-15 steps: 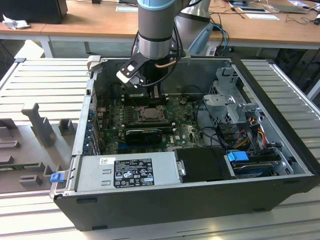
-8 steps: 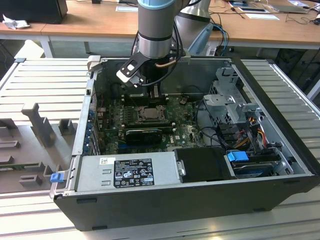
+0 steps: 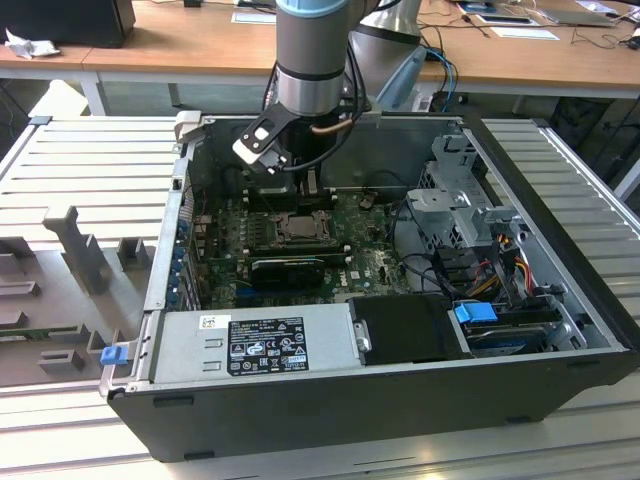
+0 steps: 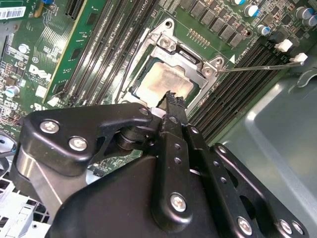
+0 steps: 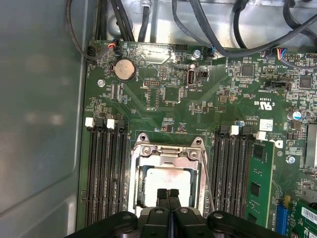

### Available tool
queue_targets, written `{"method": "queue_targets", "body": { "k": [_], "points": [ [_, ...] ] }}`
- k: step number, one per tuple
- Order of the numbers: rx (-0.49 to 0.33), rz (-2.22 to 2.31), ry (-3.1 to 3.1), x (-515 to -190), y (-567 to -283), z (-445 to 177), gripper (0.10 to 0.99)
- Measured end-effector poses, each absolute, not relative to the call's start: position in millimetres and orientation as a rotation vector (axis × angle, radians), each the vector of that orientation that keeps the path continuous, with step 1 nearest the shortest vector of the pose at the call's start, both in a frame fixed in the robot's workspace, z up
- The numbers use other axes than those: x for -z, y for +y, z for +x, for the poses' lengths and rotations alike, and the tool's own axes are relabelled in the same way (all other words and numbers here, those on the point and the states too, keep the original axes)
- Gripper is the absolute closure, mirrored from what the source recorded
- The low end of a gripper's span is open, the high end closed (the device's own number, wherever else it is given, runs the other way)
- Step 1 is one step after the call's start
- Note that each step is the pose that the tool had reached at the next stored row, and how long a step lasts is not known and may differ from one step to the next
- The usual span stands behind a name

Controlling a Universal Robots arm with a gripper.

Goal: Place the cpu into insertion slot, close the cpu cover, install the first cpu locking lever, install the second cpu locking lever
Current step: 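Install the first cpu locking lever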

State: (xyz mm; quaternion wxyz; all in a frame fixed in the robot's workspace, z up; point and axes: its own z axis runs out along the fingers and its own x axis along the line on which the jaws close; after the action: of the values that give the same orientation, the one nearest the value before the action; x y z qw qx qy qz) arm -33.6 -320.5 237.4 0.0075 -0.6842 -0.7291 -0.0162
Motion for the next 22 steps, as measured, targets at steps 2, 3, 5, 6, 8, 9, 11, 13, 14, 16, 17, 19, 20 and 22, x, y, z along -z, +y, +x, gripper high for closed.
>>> {"method": "queue_targets", "body": {
  "k": [2, 3, 5, 6, 8, 9, 11, 13, 14, 16, 17, 19, 20, 22],
  "points": [
    [0.051, -2.139, -2.28, -237.9, -320.5, -33.6, 0.98],
    [0.051, -2.139, -2.28, -238.2, -320.5, -33.6, 0.98],
    [0.051, -2.139, -2.28, -238.9, -320.5, -33.6, 0.98],
    [0.051, -2.139, -2.28, -239.2, -320.5, -33.6, 0.98],
    [0.051, -2.139, -2.28, -239.8, -320.5, -33.6, 0.98],
    [0.051, -2.139, -2.28, -240.4, -320.5, -33.6, 0.98],
    [0.051, -2.139, -2.28, -241.3, -320.5, -33.6, 0.98],
    [0.051, -2.139, -2.28, -243.5, -320.5, -33.6, 0.98],
    [0.051, -2.139, -2.28, -244.2, -320.5, -33.6, 0.98],
    [0.051, -2.139, -2.28, -246.4, -320.5, -33.6, 0.98],
    [0.051, -2.139, -2.28, -247.6, -320.5, -33.6, 0.98],
    [0.051, -2.139, -2.28, -250.7, -320.5, -33.6, 0.98],
    [0.051, -2.139, -2.28, -252.2, -320.5, -33.6, 0.98],
    [0.051, -2.139, -2.28, -255.1, -320.5, -33.7, 0.98]
  ]
}}
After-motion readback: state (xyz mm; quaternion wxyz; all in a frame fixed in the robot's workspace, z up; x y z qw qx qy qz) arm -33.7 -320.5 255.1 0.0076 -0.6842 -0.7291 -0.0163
